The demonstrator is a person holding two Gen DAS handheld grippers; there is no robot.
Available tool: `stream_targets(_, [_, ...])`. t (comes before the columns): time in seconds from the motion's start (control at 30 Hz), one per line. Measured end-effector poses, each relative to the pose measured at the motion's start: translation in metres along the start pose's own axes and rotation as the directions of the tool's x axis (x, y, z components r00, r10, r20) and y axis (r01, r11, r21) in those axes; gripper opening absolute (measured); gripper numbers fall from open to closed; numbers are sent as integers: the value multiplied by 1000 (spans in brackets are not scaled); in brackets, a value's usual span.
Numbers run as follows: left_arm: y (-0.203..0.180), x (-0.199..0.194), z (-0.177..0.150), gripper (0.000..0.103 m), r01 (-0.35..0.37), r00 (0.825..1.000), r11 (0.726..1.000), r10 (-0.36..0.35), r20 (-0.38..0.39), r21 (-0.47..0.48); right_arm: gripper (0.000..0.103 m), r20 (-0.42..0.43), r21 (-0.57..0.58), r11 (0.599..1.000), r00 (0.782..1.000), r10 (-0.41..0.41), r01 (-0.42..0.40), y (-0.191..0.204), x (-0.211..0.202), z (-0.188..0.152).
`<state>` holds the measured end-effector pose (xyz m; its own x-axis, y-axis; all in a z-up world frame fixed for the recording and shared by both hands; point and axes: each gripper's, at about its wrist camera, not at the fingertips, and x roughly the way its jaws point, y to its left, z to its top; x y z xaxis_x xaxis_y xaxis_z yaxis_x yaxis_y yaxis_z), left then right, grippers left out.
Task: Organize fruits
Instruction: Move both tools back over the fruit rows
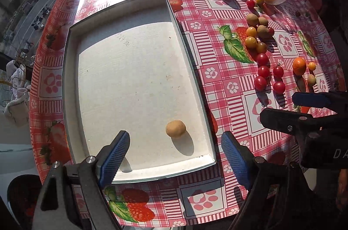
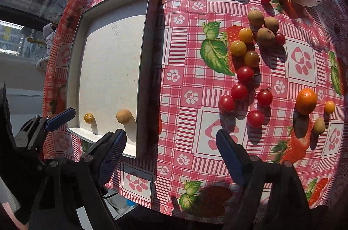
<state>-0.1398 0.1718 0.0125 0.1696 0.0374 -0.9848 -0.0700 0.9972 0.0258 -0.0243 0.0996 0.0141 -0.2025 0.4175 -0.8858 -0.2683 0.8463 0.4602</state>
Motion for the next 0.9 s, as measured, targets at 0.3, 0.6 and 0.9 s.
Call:
stream_targets(0.3, [-57, 16, 26, 87, 65, 998, 992, -62, -33, 105, 87, -50, 275, 955, 994, -98, 108, -122, -9, -54])
stream_targets(0.6, [-82, 61, 43, 87, 46, 994, 996, -38, -98, 77, 87, -57, 388, 911, 990, -128, 140, -187, -9, -67])
stream_targets(0.9, [-92, 81, 56, 87, 29, 994, 998, -23, -103, 62, 87, -26, 345, 920, 982, -189, 187, -218, -4, -31])
